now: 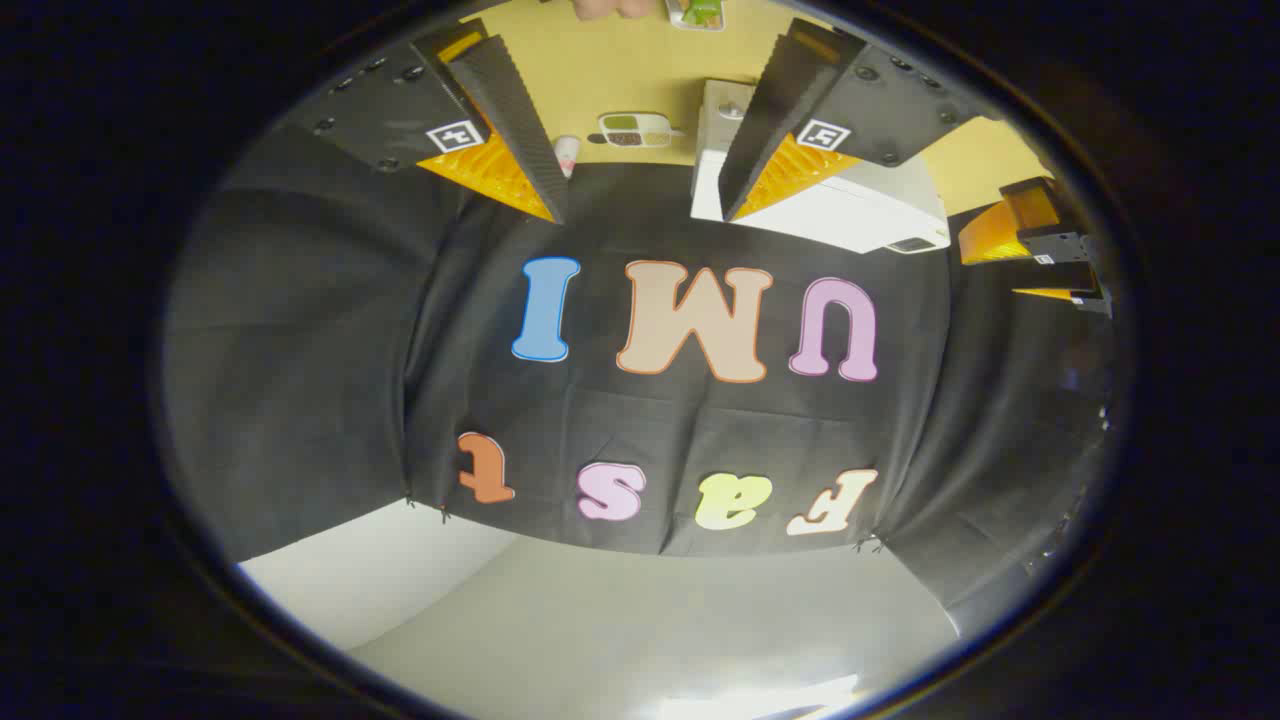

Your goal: Open the microwave oven with the left hand, put the food in, and close the microwave oven.

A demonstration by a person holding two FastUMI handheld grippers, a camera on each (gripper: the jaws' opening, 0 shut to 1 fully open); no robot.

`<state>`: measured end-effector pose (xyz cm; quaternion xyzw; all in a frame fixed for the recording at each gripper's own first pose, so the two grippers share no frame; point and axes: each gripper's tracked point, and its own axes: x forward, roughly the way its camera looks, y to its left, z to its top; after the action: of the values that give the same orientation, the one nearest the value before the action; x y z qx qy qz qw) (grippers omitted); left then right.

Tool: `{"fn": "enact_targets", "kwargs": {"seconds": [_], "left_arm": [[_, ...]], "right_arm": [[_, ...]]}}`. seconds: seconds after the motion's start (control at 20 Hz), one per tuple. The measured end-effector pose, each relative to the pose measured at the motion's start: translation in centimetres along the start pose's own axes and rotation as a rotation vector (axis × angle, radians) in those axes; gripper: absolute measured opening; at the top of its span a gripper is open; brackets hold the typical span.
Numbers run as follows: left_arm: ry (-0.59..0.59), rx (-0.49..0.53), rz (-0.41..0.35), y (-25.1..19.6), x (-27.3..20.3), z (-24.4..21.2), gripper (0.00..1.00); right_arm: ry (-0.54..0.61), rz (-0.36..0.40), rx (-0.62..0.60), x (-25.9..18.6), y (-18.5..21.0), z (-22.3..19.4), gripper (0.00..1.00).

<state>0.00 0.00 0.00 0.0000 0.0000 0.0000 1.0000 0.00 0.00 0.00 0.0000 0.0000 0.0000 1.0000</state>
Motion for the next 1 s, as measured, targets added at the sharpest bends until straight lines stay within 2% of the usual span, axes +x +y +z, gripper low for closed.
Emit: {"fn": "enact_targets", "kwargs": {"seconds": [1.0], "left_arm": [[-0.002,0.026,0.006,-0.78,-0.1,-0.15,0.94]], "right_arm": [[0.004,0.004,0.016,0.09,-0.31,-0.14,0.96]]}}
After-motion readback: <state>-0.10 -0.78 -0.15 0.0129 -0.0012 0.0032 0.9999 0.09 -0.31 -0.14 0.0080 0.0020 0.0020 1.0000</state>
